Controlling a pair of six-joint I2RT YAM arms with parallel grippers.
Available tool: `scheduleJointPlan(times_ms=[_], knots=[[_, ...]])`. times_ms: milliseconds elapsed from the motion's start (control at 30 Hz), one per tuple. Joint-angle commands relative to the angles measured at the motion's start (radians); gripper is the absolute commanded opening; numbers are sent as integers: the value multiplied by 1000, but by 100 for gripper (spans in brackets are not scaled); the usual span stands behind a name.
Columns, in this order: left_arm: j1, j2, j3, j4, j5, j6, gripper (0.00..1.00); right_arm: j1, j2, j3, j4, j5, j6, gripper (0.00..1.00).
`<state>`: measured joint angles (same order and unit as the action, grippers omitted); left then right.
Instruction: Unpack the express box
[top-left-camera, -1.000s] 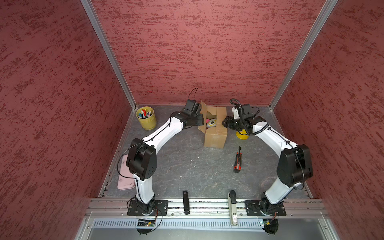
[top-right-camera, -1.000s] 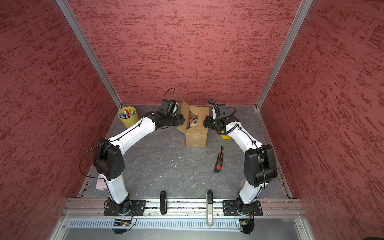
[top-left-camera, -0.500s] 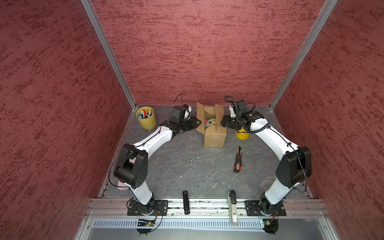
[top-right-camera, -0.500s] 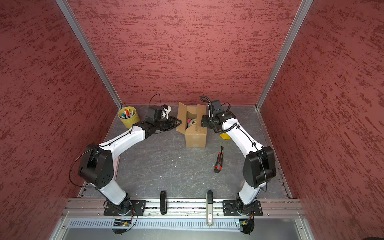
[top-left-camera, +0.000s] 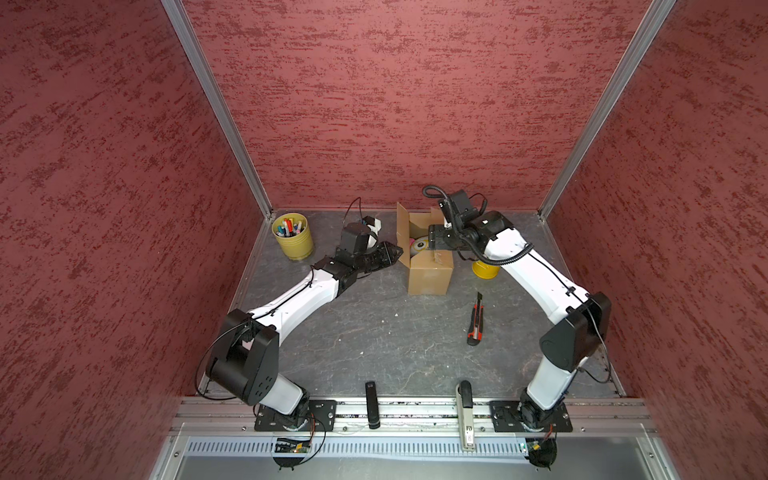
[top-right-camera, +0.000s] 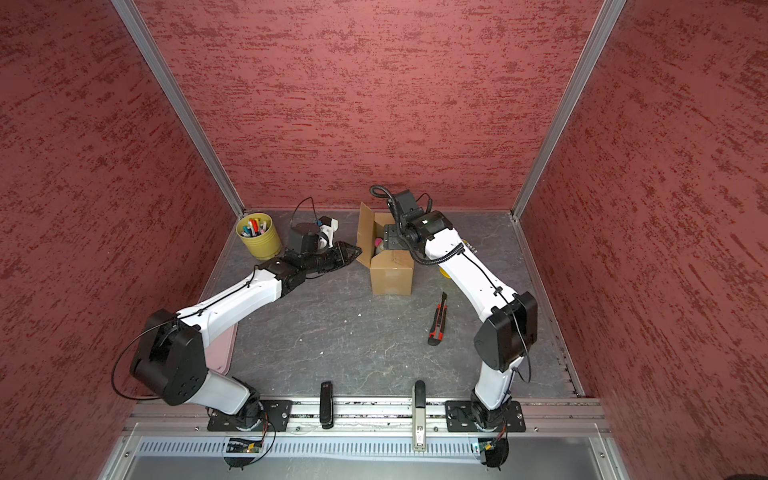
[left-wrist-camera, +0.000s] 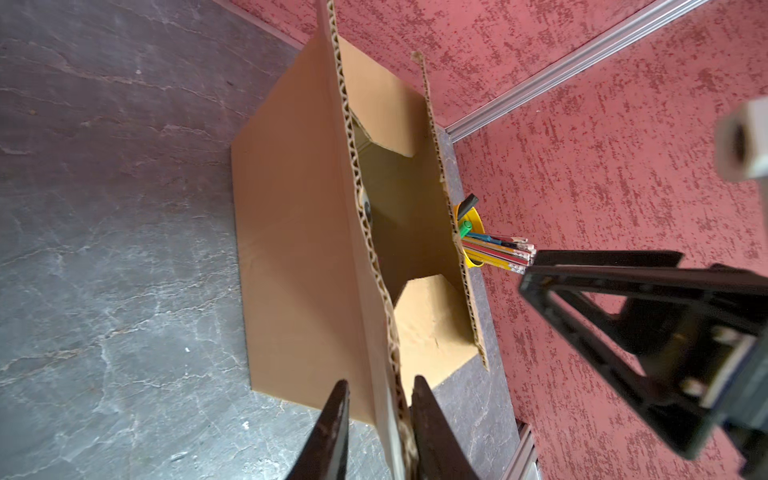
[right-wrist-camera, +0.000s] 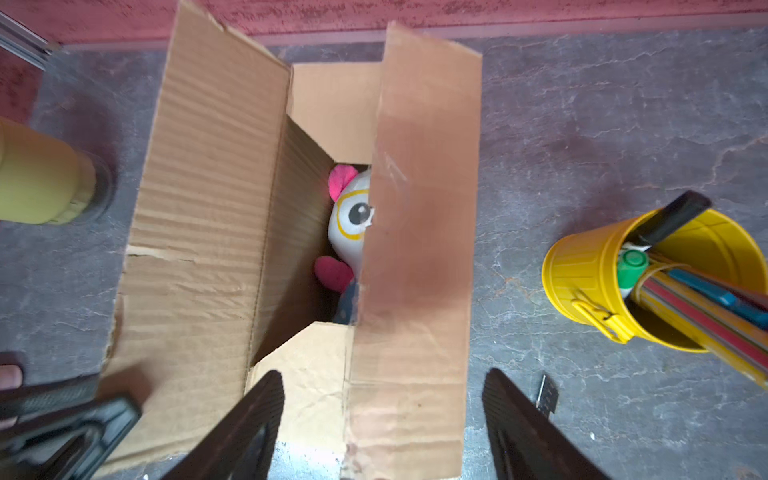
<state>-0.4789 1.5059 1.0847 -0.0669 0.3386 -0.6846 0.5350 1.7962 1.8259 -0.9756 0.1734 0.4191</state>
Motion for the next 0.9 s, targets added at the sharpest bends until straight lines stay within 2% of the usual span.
scheduleJointPlan(times_ms=[0, 333, 467, 567, 800, 867], knots=[[-3, -30, -24, 46, -24, -12, 27, -1, 57, 48, -66, 86, 17, 80], [-15, -11, -22, 67, -11, -13, 28, 0, 225, 228, -161, 185, -4, 85], [-9, 7, -9, 73, -25, -12, 46, -1, 249, 259, -172, 198, -13, 85], [7, 34, 27, 67, -15, 1, 53, -3, 250, 260, -163, 191, -20, 85], [38, 132, 144, 47, 32, 29, 53, -9, 252, 260, -151, 169, -27, 84], [44, 157, 176, 40, 39, 35, 48, -9, 251, 260, -149, 168, -29, 84]])
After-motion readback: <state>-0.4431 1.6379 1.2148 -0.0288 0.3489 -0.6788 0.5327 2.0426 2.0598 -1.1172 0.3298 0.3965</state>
